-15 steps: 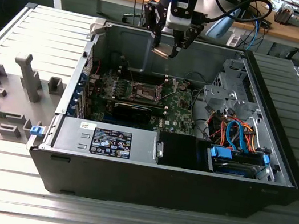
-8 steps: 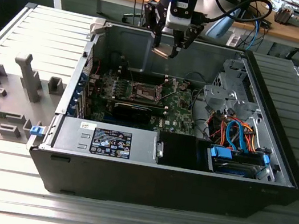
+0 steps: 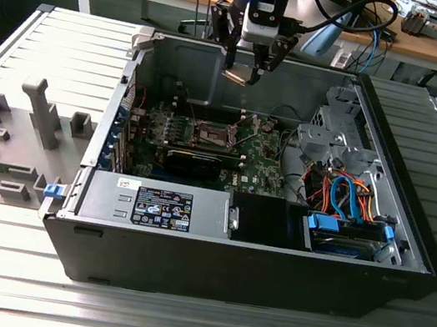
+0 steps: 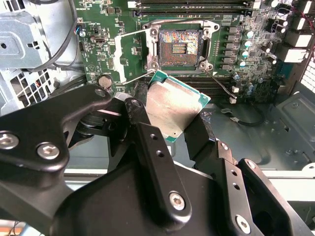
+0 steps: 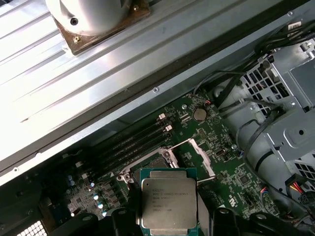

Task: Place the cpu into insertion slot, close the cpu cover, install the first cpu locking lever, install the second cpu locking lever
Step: 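Place the cpu into insertion slot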

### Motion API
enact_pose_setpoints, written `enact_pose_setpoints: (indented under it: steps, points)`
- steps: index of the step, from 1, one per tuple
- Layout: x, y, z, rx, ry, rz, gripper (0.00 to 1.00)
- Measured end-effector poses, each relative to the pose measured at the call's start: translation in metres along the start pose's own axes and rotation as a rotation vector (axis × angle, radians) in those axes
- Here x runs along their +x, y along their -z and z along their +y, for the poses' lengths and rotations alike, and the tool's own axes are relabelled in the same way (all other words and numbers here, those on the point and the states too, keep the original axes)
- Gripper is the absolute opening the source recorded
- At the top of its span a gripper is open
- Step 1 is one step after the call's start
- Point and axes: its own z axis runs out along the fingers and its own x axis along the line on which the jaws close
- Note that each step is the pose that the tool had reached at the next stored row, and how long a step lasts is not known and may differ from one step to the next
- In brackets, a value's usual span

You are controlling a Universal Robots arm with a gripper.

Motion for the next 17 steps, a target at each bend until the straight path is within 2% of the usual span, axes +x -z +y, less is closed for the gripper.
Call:
enact_pose_setpoints:
  steps: [17]
  points:
    - [0.0000, 0.0000, 0.0000, -0.0002, -0.016, -0.0013, 0.55]
